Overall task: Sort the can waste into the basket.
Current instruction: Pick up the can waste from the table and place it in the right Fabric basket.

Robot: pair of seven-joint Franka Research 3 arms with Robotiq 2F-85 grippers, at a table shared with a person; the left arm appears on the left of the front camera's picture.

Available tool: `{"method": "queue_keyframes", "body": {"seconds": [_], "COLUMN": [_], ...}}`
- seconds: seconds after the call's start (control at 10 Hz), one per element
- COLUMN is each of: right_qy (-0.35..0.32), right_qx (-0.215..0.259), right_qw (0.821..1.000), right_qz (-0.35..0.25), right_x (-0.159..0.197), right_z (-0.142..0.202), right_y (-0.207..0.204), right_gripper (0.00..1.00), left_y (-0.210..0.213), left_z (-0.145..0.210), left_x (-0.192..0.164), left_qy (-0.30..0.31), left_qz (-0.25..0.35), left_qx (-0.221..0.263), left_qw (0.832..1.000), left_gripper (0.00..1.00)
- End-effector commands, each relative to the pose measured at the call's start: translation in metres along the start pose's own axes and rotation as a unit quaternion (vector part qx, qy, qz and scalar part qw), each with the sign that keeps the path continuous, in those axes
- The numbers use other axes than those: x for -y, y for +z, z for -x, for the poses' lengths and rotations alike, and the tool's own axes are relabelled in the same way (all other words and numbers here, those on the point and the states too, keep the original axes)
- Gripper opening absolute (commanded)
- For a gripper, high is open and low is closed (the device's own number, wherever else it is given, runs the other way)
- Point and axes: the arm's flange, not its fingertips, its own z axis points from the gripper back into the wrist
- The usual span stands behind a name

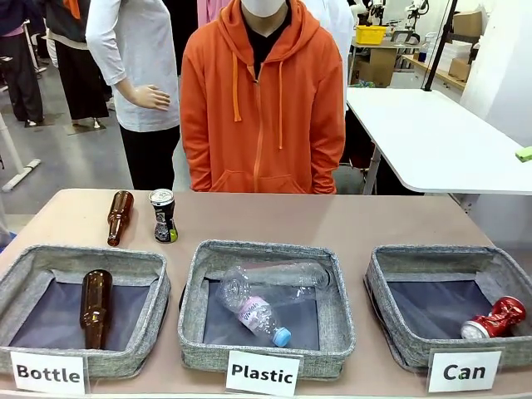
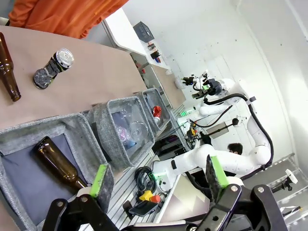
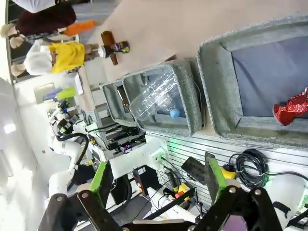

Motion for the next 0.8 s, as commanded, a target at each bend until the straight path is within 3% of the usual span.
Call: {"method": "queue_keyframes", "body": {"seconds": [0.0, 0.7], "right_qy": [0.009, 0.009], "right_qx": [-0.003, -0.003], "right_qw": [1.000, 1.000], "right_qz": [0.006, 0.006], "right_x": [0.0040, 0.0040], "right_z": [-0.0019, -0.0019], "right_y": [0.0079, 0.0079], "right_gripper": [1.00, 1.00], "left_y": [0.0008, 0.0008], "left_z": [-0.0014, -0.0014], "left_x": [0.0026, 0.0026], "left_qy": [0.000, 0.000], "left_qz": [0.010, 0.010], "left_qx": [0.005, 0.005], "left_qw": [1.000, 1.000], "left_gripper": [1.00, 1.00]}}
